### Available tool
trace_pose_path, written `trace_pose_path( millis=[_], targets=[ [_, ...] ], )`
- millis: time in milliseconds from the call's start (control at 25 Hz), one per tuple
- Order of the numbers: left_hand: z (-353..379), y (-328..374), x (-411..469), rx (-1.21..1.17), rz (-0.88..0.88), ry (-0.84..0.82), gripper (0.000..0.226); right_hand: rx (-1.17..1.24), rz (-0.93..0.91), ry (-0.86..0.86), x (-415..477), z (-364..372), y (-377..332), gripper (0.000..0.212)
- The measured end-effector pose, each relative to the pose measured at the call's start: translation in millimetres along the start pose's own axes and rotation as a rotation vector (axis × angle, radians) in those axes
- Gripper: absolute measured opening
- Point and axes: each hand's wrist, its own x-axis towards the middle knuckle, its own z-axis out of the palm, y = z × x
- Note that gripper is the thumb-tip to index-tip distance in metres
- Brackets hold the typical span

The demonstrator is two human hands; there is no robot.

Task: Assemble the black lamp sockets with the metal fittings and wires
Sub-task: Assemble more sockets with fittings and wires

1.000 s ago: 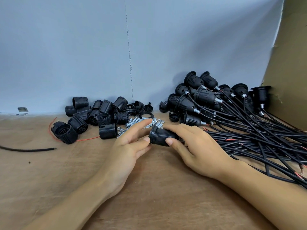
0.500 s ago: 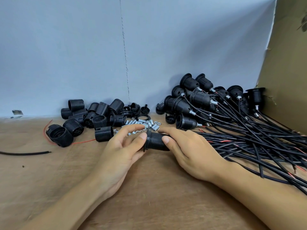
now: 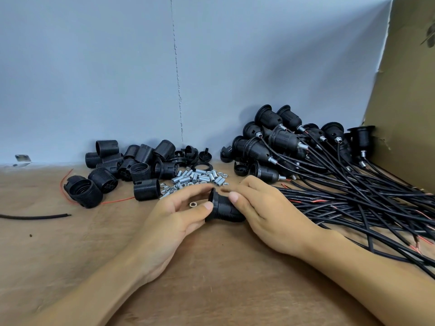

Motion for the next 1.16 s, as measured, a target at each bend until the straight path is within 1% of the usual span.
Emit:
trace_pose_path(
  millis=[80, 160, 200, 240, 320, 360, 400, 440, 520, 640, 680, 760, 800, 880, 920, 960, 1040, 1080, 1160],
  targets=[
    [2, -1, -1, 0.024, -0.005, 0.0, 0.035, 0.053, 0.011, -0.006, 0, 2, 0, 0.047],
    [3, 0, 0, 0.021, -0.016, 0.014, 0.033, 0.1, 0.072, -0.058, -1, 2, 2, 0.07],
    [3, 0, 1, 0.01, -0.024, 0.024, 0.032, 0.114, 0.105, -0.059, -2, 2, 4, 0.073],
    [2, 1, 1, -0.002, -0.032, 0.035, 0.031, 0.122, 0.124, -0.035, -3, 2, 5, 0.068],
    [2, 4, 0, -0.006, -0.021, 0.056, 0.027, 0.097, 0.094, 0.013, -3, 2, 2, 0.042],
    [3, 5, -1, 0.015, -0.002, 0.062, 0.025, 0.082, 0.056, 0.007, -3, 1, 0, 0.032],
    [3, 6, -2, 0.05, 0.021, 0.065, 0.024, 0.069, 0.013, -0.006, -2, 2, -2, 0.029],
    [4, 6, -4, 0.086, 0.037, 0.073, 0.026, 0.063, -0.025, -0.013, -1, 3, -2, 0.031],
    [6, 5, -4, 0.114, 0.049, 0.087, 0.032, 0.091, -0.037, -0.014, -1, 4, -1, 0.037],
    [6, 3, -2, 0.033, 0.032, 0.059, 0.042, 0.138, 0.064, -0.057, -1, 1, -2, 0.064],
    [4, 3, -1, 0.008, 0.028, 0.056, 0.044, 0.154, 0.101, -0.045, -2, 1, -1, 0.059],
    [3, 3, 0, -0.017, 0.031, 0.05, 0.045, 0.154, 0.12, -0.005, -2, -2, 1, 0.031],
    [4, 2, 0, -0.01, 0.034, 0.052, 0.044, 0.121, 0.111, -0.013, -1, -4, -1, 0.034],
    [8, 0, 0, 0.007, 0.036, 0.065, 0.043, 0.038, 0.07, -0.085, -2, -4, -5, 0.066],
    [9, 0, -1, 0.005, 0.032, 0.067, 0.043, 0.009, 0.054, -0.105, -3, -3, -6, 0.079],
    [9, 0, -1, 0.004, 0.029, 0.067, 0.044, 0.016, 0.043, -0.111, -3, -2, -8, 0.082],
    [8, 2, 0, 0.002, 0.031, 0.074, 0.044, 0.042, 0.052, -0.104, -2, -1, -9, 0.069],
    [7, 2, 0, 0.001, 0.033, 0.077, 0.042, 0.022, 0.056, -0.099, -1, -2, -9, 0.068],
    [7, 2, 0, 0.009, 0.033, 0.09, 0.041, -0.031, 0.028, -0.092, 0, -4, -10, 0.086]
  ],
)
